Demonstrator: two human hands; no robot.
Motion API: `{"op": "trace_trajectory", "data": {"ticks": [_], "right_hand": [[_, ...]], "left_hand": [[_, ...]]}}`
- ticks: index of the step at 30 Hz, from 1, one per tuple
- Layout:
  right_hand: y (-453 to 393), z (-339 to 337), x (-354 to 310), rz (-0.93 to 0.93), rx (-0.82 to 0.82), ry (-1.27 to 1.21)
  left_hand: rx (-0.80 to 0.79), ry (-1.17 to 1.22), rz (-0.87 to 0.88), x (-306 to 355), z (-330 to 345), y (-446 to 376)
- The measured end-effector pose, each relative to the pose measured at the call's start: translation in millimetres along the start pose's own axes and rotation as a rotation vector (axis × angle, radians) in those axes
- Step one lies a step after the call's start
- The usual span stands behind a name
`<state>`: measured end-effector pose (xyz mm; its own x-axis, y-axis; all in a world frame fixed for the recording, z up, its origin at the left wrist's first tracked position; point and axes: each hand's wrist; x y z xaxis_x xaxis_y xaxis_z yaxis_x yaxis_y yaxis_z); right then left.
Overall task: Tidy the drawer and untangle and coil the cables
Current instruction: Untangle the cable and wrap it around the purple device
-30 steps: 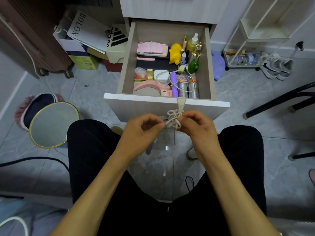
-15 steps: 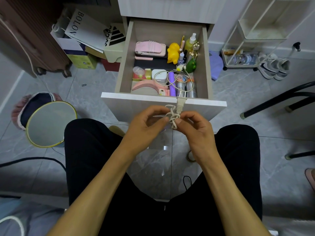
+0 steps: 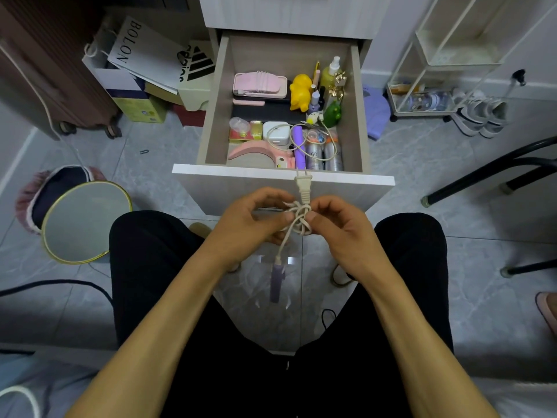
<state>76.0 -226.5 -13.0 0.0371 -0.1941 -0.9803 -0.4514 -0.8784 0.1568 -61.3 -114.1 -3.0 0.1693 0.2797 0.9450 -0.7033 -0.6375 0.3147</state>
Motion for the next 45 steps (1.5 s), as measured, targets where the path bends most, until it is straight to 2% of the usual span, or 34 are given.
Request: {"op": "trace_trajectory", "data": {"ticks": [2, 5, 7, 9, 11, 14, 16, 17, 20, 24, 27, 33, 37, 42, 45], "right_hand": [[1, -3, -1, 0.000, -0.020, -0.018], [3, -5, -1, 0.008, -0.034, -0.003], [3, -3, 1, 0.004, -0.002, 0.111], [2, -3, 5, -0.045, 0.036, 0.340], [1, -4, 6, -0.101, 0.069, 0.506], [1, -5, 3, -0.119, 0.126, 0.479], [0, -3, 3, -0.107, 0.102, 0.436], [0, -1, 4, -0.100, 0.091, 0.422], [-2, 2, 3, -0.091, 0.111, 0.379], [-3, 2, 0, -0.084, 0.117, 0.329], [-5, -2, -2, -0.084, 0.052, 0.292], [-6, -7, -10, -0.114, 0.038, 0.220], [-4, -9, -15, -0.115, -0.021, 0.408], [-6, -24, -31, -0.212, -0.110, 0.696], [-4, -30, -34, -0.234, -0.144, 0.807]], "left_hand": [[-0.036, -0.133, 0.054, 1, -1, 0], [-0.036, -0.490, 0.195, -3, -1, -1], [0.019, -0.639, 0.268, -4, 2, -1], [0.097, -0.722, 0.289, -5, 4, -1], [0.184, -0.617, 0.232, -8, 2, -3], [0.191, -0.223, -0.027, -9, 4, -5], [0.160, -0.347, 0.025, -11, 6, -7], [0.151, -0.445, 0.112, -10, 7, -7], [0.100, -0.487, 0.303, 1, 8, -6], [-0.001, -0.481, 0.244, 10, 2, -10], [0.009, -0.517, 0.271, 12, 4, -10], [0.026, -0.611, 0.335, 13, 17, -4], [-0.011, -0.816, 0.401, 16, 19, -1], [-0.125, -1.068, 0.455, 29, 19, 6], [-0.135, -1.195, 0.547, 30, 19, 6]]}}
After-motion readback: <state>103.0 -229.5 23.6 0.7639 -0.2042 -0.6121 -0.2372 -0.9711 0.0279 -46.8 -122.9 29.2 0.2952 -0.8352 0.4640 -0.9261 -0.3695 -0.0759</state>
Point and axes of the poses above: each hand's wrist, its own y-axis away from the middle knuckle, its own z-axis out of the palm, x = y × z, and after that the axes turned 6 degrees about y, right-handed
